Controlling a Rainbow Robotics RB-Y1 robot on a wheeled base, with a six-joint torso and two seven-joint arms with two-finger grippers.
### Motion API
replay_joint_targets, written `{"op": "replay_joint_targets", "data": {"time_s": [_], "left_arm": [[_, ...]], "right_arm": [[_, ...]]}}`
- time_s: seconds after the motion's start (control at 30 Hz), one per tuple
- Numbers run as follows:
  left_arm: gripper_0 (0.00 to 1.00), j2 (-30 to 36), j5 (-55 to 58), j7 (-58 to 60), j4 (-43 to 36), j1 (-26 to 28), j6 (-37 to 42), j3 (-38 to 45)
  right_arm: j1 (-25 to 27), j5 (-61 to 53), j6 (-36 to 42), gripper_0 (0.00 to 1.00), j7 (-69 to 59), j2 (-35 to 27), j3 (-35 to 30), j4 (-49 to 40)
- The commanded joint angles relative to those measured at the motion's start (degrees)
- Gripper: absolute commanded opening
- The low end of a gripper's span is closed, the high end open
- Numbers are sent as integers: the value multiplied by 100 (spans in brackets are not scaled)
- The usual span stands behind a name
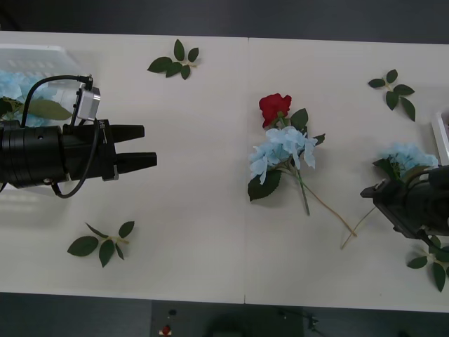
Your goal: Put the red flowers into the right box and the blue flowers into the left box
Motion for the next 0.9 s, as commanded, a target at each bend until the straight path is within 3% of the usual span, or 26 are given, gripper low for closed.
{"op": "replay_joint_targets", "data": {"time_s": [0.03,0.17,0.43,0.47,0.5,0.53,0.57,0.6,0.9], "left_arm": [[100,-78,81,-26,-23,-137,23,25],[100,-96,-130,-26,-31,-137,120,122],[100,-623,-631,-26,320,-137,981,737],[100,-693,-666,-26,382,-137,1087,799],[100,-720,-692,-26,390,-137,1104,825],[100,-746,-736,-26,390,-137,1122,843],[100,-746,-736,-26,390,-137,1113,843],[100,-746,-745,-26,390,-137,1113,843],[100,-746,-736,-26,390,-137,1122,834]], "right_arm": [[-282,293,185,100,-310,348,43,211],[-554,425,185,100,-257,568,193,580],[-1363,908,-228,100,-406,805,1230,1599],[-1424,970,-263,93,-415,840,1300,1696],[-1442,996,-272,78,-415,858,1318,1731],[-1468,1040,-272,42,-433,910,1318,1784],[-1477,1058,-263,18,-433,928,1327,1810],[-1486,1075,-254,0,-433,954,1318,1819],[-1512,1067,-228,0,-398,954,1318,1810]]}}
